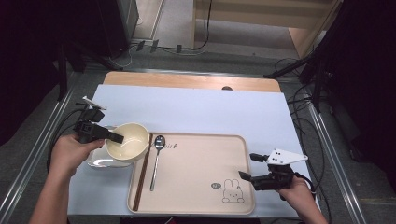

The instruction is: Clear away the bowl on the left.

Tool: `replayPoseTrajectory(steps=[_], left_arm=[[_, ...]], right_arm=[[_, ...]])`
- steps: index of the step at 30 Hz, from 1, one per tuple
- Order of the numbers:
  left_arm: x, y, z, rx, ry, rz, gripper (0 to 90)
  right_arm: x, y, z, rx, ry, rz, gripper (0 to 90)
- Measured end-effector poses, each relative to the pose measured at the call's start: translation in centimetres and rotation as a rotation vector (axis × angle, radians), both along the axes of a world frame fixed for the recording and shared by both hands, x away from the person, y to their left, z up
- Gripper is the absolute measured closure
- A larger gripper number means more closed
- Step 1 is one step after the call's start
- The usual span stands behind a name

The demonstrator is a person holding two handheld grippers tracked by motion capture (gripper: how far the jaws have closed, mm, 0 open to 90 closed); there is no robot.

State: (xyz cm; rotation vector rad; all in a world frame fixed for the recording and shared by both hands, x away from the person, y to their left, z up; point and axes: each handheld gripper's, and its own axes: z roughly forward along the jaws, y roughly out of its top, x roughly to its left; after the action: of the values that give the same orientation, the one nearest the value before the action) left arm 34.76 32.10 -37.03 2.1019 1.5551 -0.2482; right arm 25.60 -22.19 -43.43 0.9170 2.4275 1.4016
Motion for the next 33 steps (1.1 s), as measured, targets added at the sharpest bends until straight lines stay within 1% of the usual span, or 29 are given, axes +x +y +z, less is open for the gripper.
replayPoseTrajectory(steps=[4, 8, 9, 13, 17, 20, 22, 27, 28, 31, 33], left_arm=[[0.0, -0.9, -0.1, 0.002, 0.008, -0.022, 82.9], [0.0, -2.0, -0.1, 0.000, 0.005, -0.055, 82.9], [0.0, -2.3, -0.1, -0.004, 0.006, -0.055, 82.8], [0.0, -3.3, -0.1, -0.006, 0.005, -0.081, 82.9], [-0.1, -4.3, -0.2, -0.005, 0.003, -0.102, 82.8], [-0.1, -5.0, -0.4, -0.012, 0.007, -0.127, 82.8], [-0.1, -5.3, -0.5, -0.022, 0.010, -0.135, 82.8], [-0.1, -6.2, -0.9, -0.017, 0.010, -0.148, 82.8], [-0.1, -6.4, -1.0, -0.021, 0.014, -0.149, 82.7], [-0.1, -7.0, -1.2, -0.009, 0.007, -0.161, 82.8], [-0.1, -7.5, -1.4, -0.002, -0.004, -0.157, 82.7]], right_arm=[[0.0, 0.0, -0.1, -0.003, 0.005, -0.001, 22.0], [0.1, 0.0, -0.2, -0.010, 0.007, -0.006, 22.0], [0.1, 0.0, -0.2, -0.009, 0.009, -0.008, 22.1], [0.1, 0.0, -0.2, -0.007, 0.011, -0.008, 22.1], [0.1, 0.1, -0.2, -0.004, 0.009, -0.005, 22.1], [0.1, 0.1, -0.2, -0.006, 0.011, -0.007, 22.1], [0.1, 0.0, -0.2, -0.006, 0.011, -0.008, 22.0], [0.1, 0.0, -0.2, -0.007, 0.011, -0.009, 22.0], [0.1, 0.0, -0.3, -0.008, 0.010, -0.010, 22.1], [0.1, 0.0, -0.3, -0.009, 0.010, -0.009, 22.1], [0.1, 0.0, -0.3, -0.010, 0.010, -0.009, 22.1]])
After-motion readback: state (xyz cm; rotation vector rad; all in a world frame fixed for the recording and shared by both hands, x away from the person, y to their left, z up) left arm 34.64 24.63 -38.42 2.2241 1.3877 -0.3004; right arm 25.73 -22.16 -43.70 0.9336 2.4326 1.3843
